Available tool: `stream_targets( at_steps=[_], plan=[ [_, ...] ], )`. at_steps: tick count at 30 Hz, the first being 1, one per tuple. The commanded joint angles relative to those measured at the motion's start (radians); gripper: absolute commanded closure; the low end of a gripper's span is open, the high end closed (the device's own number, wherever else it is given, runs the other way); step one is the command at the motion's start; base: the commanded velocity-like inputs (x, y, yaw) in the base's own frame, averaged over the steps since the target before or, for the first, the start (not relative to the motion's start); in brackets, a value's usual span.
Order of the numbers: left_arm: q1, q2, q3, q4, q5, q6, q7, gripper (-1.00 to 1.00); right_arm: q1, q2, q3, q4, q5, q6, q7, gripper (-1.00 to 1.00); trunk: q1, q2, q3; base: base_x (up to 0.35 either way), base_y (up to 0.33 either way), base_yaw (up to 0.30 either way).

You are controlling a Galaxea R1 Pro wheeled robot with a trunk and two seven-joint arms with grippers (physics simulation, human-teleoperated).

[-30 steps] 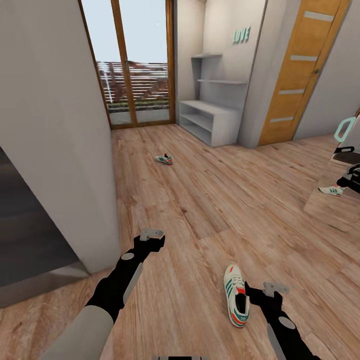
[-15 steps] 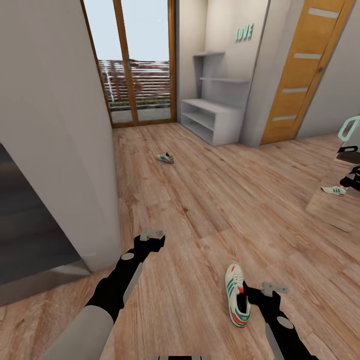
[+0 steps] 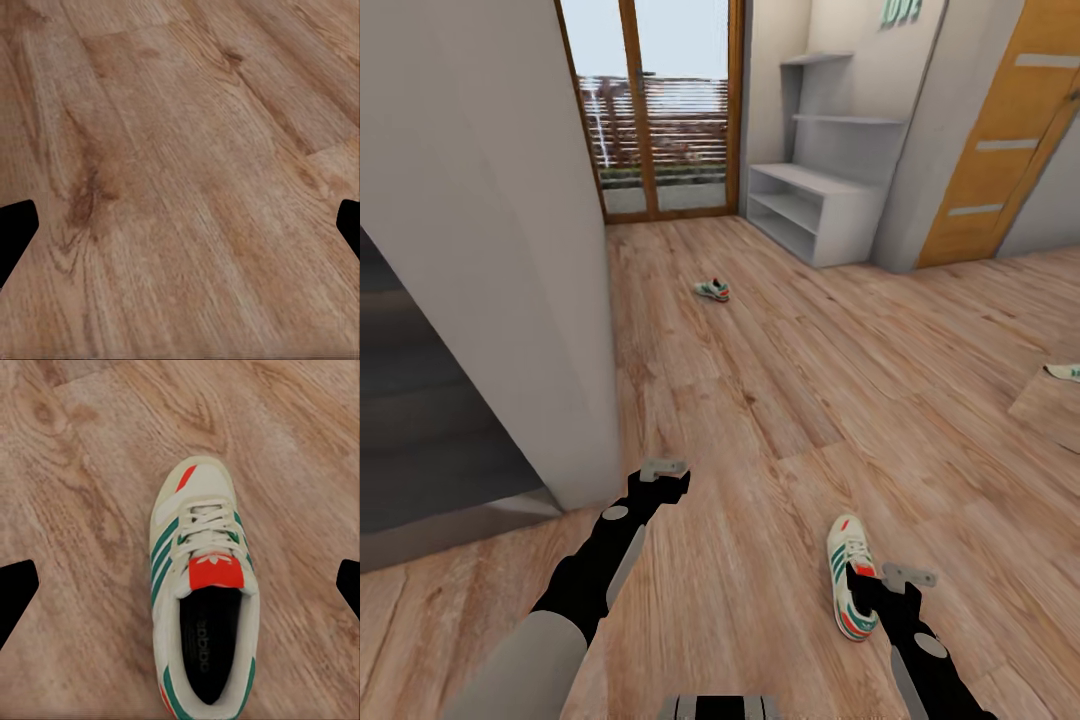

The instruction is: Pick up the two gym shoes and the two sandals from the corridor floor and place them onto the hallstand (shoe rack) in the corridor, making sure they are on the rack and not on the floor. Arrange them so the two gym shoes are next to each other and the two sandals are next to each other.

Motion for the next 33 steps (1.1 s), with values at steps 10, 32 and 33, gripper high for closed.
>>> stream_targets(
  at_steps=[10,32,33],
  plan=[
    [0.0,0.0,0.0,-0.001,0.001,0.005,-0.001,-1.0,0.0,0.0,0.0,0.001,-0.004,-0.002,0.0,-1.0,0.004,-0.003,-0.056,0.0,0.0,0.02],
    [0.0,0.0,0.0,-0.001,0.001,0.005,0.0,-1.0,0.0,0.0,0.0,-0.002,-0.006,-0.002,0.0,-1.0,0.009,-0.005,-0.119,0.0,0.0,-0.055],
    [0.0,0.0,0.0,-0.001,0.001,0.005,0.0,-1.0,0.0,0.0,0.0,-0.002,-0.006,-0.002,0.0,-1.0,0.01,-0.006,-0.124,0.0,0.0,-0.001]
  ],
)
